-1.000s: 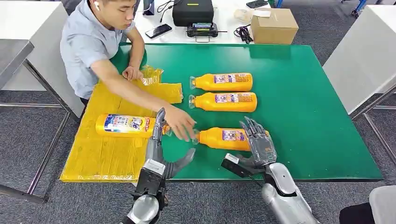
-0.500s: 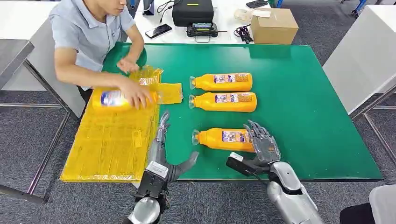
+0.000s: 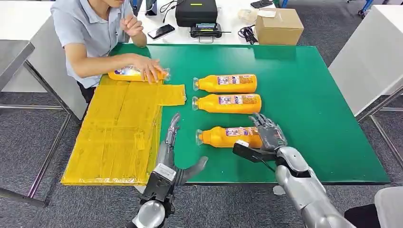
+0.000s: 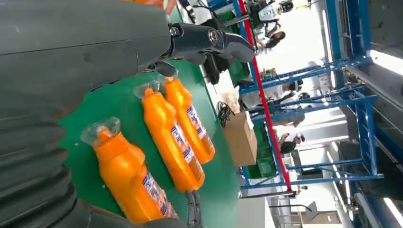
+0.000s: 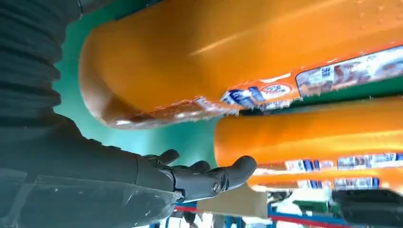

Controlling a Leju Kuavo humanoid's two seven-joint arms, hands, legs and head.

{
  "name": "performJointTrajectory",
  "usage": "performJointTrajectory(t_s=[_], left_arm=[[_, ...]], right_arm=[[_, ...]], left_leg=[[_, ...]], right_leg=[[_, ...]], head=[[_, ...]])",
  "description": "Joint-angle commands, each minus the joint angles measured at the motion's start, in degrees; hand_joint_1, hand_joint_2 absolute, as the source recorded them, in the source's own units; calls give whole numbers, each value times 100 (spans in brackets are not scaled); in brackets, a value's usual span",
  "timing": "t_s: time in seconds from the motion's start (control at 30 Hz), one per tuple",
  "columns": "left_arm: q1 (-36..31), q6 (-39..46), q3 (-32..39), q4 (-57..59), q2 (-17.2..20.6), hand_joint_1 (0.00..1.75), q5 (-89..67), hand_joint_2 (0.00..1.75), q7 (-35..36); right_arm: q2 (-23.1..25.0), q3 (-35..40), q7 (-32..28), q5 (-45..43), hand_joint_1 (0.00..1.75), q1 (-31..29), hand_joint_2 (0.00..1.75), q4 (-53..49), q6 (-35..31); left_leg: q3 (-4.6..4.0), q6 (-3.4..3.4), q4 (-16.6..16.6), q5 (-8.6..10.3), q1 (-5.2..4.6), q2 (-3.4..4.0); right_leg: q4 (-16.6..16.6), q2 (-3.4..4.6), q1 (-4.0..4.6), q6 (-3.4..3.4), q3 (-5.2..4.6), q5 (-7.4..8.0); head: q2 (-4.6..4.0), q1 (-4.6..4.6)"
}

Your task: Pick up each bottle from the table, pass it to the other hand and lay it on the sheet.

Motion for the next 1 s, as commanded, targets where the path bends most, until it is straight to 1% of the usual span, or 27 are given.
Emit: performJointTrajectory(t_s=[0.03, 0.13, 0.17, 0.23, 0.27, 0.3, 0.33, 0.37, 0.4, 0.43, 0.53, 0.6, 0.63, 0.67, 0.77, 1.0], left_arm=[[-339, -33, -208, 412, 160, 0, 38, 175, 30], [-369, -67, -257, 451, 156, 0, 48, 175, 28], [-376, -78, -277, 467, 160, 0, 49, 175, 28], [-398, -113, -303, 524, 147, 0, 79, 175, 32], [-409, -115, -321, 543, 148, 0, 57, 175, 12], [-407, -100, -321, 559, 130, 0, 50, 175, 3], [-415, -93, -329, 576, 124, 0, 48, 175, -11], [-422, -102, -347, 583, 123, 0, 47, 175, -18], [-425, -104, -351, 593, 117, 0, 65, 175, -21], [-428, -102, -351, 603, 112, 0, 76, 175, -25], [-443, -99, -361, 640, 100, 0, 94, 175, -46], [-469, -147, -416, 671, 107, 0, 122, 175, -73], [-469, -147, -417, 671, 105, 0, 122, 175, -74], [-489, -144, -446, 702, 107, 0, 129, 175, -99], [-505, -60, -402, 761, 61, 0, 263, 175, -167], [-515, -62, -401, 763, 64, 0, 264, 175, -168]], right_arm=[[86, 372, -57, -204, 0, -666, 175, 1099, 322], [79, 494, -58, -210, 0, -805, 175, 1298, 434], [70, 534, -72, -257, 0, -838, 175, 1367, 528], [-14, 641, -111, -406, 0, -883, 175, 1486, 816], [-81, 696, -144, -476, 2, -882, 175, 1525, 932], [-158, 733, -173, -525, 16, -873, 175, 1572, 1025], [-218, 803, -186, -551, 49, -875, 175, 1609, 1081], [-275, 825, -213, -584, 145, -872, 175, 1631, 1131], [-319, 841, -229, -656, 145, -873, 175, 1665, 1202], [-346, 843, -255, -711, 175, -875, 175, 1688, 1264], [-427, 866, -283, -831, 175, -869, 175, 1692, 1326], [-464, 765, -453, -1218, 175, -787, 175, 1629, 1595], [-472, 766, -453, -1218, 175, -776, 175, 1634, 1595], [-492, 712, -522, -1432, 175, -727, 175, 1596, 1709], [-534, 677, -652, -1727, 175, -615, 175, 1462, 1685], [-505, 693, -651, -1723, 175, -605, 175, 1450, 1684]], left_leg=[[30, -16, -3, -11, 8, 13], [20, -12, -1, -8, 5, 14], [28, -16, 2, -13, 9, 20], [16, -10, -2, -5, 5, 10], [26, -15, -2, -9, 8, 13], [20, -12, -3, -5, 5, 4], [26, -15, 0, -9, 8, 3], [22, -11, -3, -4, 6, -4], [30, -15, -1, -8, 8, -5], [32, -14, -2, -7, 8, -8], [30, -9, -4, -2, 5, -7], [44, -15, -3, -5, 10, -10], [44, -14, -3, -4, 9, -15], [48, -16, -3, -5, 14, -16], [57, -20, -1, -9, 14, -14], [53, -10, -3, -3, 9, -7]], right_leg=[[-5, 9, 9, -18, 27, -7], [-1, 10, 6, -14, 17, -4], [0, 16, 10, -20, 24, -7], [-4, 7, 6, -12, 16, -2], [-4, 9, 9, -17, 25, -5], [-5, 0, 6, -14, 21, -4], [-3, -1, 9, -17, 27, -8], [-5, -7, 7, -13, 24, -6], [-5, -10, 10, -17, 32, -9], [-5, -12, 10, -17, 34, -9], [-7, -10, 6, -11, 30, -4], [-9, -15, 11, -19, 48, -7], [-9, -19, 10, -17, 48, -7], [-12, -20, 15, -20, 54, -8], [-9, -19, 16, -24, 63, -12], [-10, -10, 10, -12, 52, -4]], head=[[0, 0], [0, 0], [0, 0], [0, 0], [0, 0], [0, 0], [0, 0], [0, 0], [0, -2], [0, 0], [0, -2], [0, 0], [0, 0], [0, 0], [0, 2], [0, 0]])
